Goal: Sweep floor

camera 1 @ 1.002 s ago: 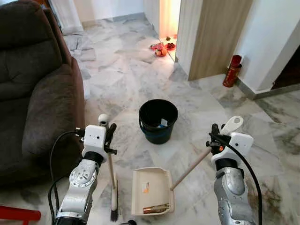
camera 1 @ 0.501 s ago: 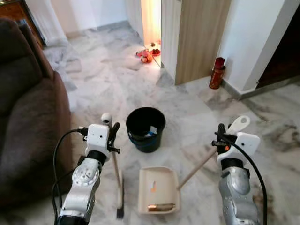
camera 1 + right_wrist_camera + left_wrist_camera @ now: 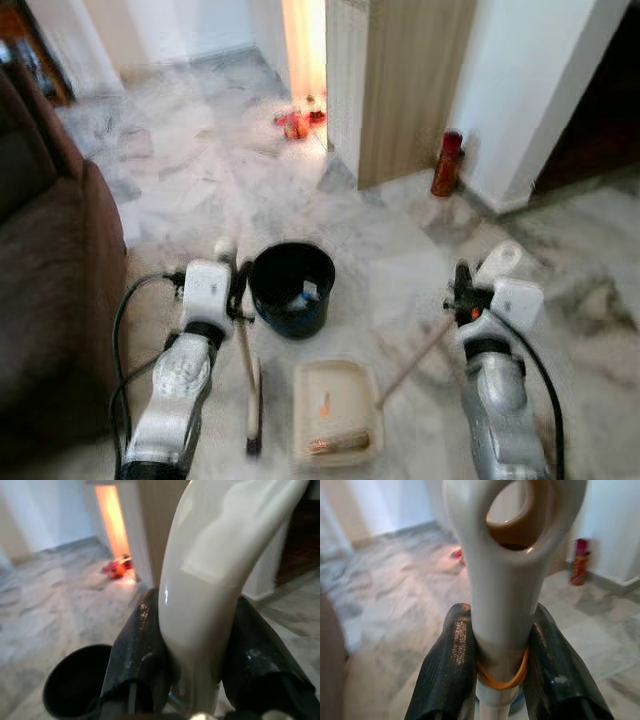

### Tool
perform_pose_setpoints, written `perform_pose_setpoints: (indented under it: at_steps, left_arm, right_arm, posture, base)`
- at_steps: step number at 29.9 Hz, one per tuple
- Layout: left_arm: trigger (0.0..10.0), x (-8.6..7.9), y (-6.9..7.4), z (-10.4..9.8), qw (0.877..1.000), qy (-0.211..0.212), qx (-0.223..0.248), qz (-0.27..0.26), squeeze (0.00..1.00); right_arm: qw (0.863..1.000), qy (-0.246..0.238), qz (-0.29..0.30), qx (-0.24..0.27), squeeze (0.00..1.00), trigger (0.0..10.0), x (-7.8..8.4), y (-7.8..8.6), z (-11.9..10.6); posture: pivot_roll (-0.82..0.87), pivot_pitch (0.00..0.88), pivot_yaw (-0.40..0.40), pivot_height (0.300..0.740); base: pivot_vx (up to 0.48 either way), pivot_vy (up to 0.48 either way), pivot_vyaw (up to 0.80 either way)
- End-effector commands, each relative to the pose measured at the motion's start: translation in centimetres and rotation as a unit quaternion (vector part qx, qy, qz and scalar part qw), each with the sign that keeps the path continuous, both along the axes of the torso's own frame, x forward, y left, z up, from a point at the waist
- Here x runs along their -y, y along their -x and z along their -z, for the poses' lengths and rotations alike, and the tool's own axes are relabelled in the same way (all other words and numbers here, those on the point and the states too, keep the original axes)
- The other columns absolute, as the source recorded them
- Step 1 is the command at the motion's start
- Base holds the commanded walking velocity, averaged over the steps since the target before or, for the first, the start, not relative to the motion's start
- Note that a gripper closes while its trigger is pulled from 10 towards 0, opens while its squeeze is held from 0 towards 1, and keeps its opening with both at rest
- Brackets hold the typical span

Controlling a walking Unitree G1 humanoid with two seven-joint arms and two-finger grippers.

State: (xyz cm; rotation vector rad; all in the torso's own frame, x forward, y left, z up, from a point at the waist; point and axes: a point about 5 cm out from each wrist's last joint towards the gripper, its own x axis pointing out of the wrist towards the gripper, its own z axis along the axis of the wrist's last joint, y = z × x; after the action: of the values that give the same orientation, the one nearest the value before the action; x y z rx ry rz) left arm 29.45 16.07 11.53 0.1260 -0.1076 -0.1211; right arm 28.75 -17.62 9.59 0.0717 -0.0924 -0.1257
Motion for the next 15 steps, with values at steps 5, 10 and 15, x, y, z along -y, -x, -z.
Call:
perform_pose_setpoints:
  at_steps: [5, 10, 15]
  left_arm:
    - [10.0, -0.39, -0.14, -0.76, 1.0, -0.008, 0.02, -0.007, 0.0]
    - [10.0, -0.39, -0.14, -0.73, 1.0, -0.008, 0.02, -0.006, 0.0]
    - [10.0, -0.34, -0.15, -0.69, 1.0, -0.01, 0.02, -0.004, 0.0]
  right_arm:
    - [0.999, -0.027, -0.007, 0.021, 0.0, 10.0, -0.58, -0.3, -0.77]
    - [0.999, -0.029, -0.012, 0.026, 0.0, 10.0, -0.64, -0.25, -1.05]
    - [0.999, -0.023, -0.024, 0.036, 0.0, 10.0, -0.72, -0.05, -1.72]
  posture:
    - [0.08, 0.093, 0.05, 0.74]
    - [0.08, 0.089, 0.051, 0.74]
    - [0.08, 0.087, 0.052, 0.74]
  base:
    - [0.0, 0.0, 0.0]
    - [0.0, 0.0, 0.0]
    - [0.0, 0.0, 0.0]
